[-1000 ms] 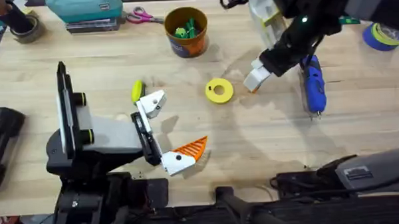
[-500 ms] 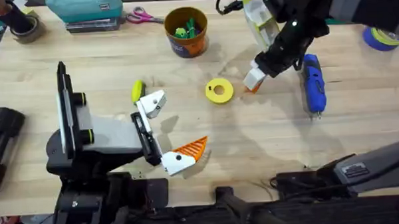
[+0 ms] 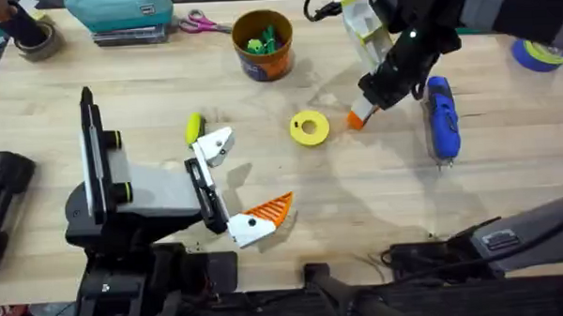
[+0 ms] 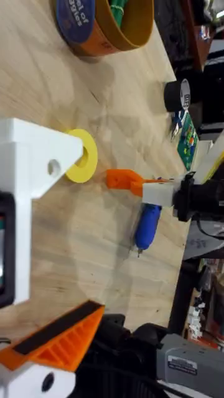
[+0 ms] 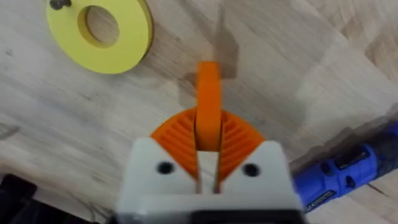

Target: Pick up the gripper from the table and insert it into the empty holder that is missing its gripper. Then pick up a screw, insert it into the mounting hole, and use the screwdriver to tighten it. Finally, clean up the table by picking up the vegetable and placing it into the bucket.

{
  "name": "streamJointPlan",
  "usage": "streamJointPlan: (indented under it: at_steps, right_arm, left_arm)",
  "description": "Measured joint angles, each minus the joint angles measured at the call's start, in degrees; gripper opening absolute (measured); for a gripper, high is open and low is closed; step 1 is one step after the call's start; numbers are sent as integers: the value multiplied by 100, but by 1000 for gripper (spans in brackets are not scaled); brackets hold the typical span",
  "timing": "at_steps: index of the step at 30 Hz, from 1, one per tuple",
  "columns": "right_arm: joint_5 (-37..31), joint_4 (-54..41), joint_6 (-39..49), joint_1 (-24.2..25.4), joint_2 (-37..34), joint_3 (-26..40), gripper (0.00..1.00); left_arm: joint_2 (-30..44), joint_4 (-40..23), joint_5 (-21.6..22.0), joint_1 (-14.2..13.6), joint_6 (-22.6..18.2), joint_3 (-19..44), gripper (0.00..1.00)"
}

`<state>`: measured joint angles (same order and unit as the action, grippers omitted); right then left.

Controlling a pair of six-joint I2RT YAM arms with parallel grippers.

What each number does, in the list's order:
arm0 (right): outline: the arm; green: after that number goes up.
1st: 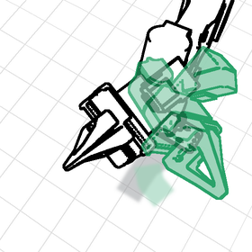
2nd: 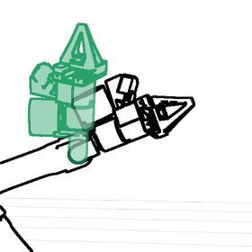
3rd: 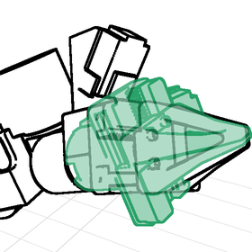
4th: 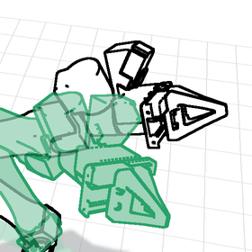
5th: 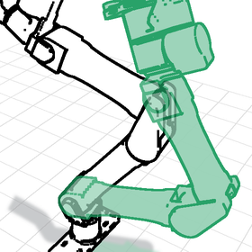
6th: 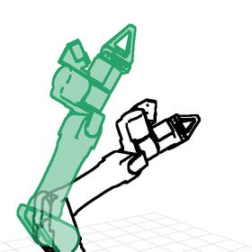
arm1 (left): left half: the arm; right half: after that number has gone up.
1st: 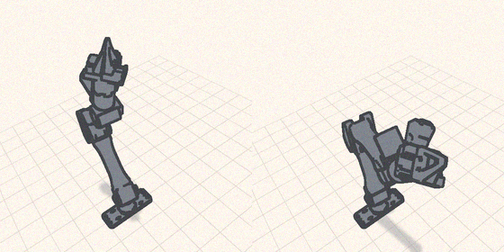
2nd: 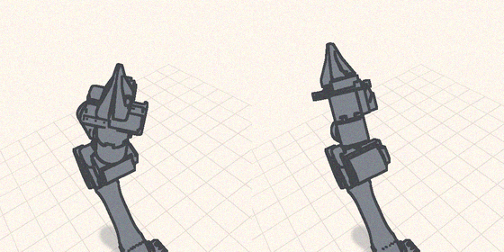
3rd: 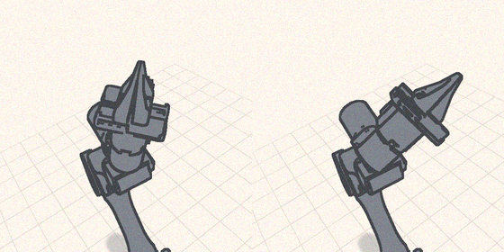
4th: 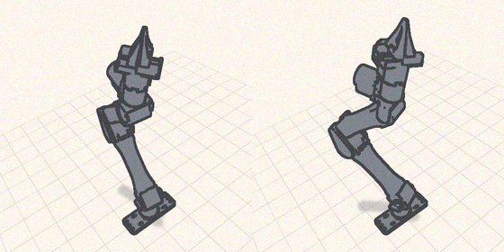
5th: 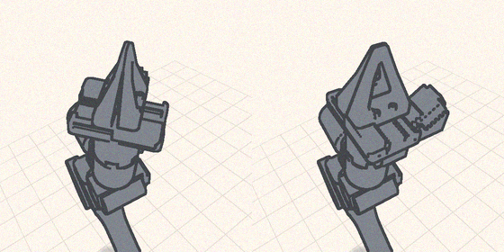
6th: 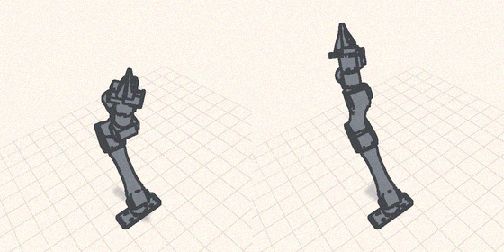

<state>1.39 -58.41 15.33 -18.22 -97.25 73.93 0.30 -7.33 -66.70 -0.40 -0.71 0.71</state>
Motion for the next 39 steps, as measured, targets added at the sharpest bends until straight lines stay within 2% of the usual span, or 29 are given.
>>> streamJointPlan:
  at_steps: [1, 2, 9, 12, 16, 17, 18, 22, 29, 39]
  right_arm:
    - [-4, 5, -16, 0, 0, 0, 71]
    - [-2, 17, -26, 0, 2, 0, 21]
    - [-2, -44, -31, 0, 2, 8, 11]
    - [-2, -464, -93, 0, 0, 136, 10]
    - [-2, -862, -254, 0, 1, 728, 10]
    - [-2, -948, -319, 0, 0, 939, 10]
    - [-2, -1220, -522, 0, 2, 1542, 10]
    - [58, -1464, -807, 0, 30, 2218, 10]
    - [832, -1340, -983, 4, 386, 2581, 10]
    - [2617, -849, -1069, 243, 612, 2586, 10]
  left_arm:
    - [0, 0, 0, 0, 2, 0, 985]
    - [0, 0, 0, 0, 0, 0, 985]
    - [0, 0, 0, 0, 0, 0, 985]
    - [0, 0, 0, 0, 0, 0, 986]
    - [1, 0, -1, 0, 1, 0, 987]
    - [0, 0, -2, 0, 0, 0, 986]
    - [0, 0, 0, 0, 0, 0, 985]
    - [0, 0, -2, 0, 0, 0, 985]
    - [0, 0, 0, 0, 0, 0, 985]
    - [0, -2, 0, 0, 0, 0, 985]
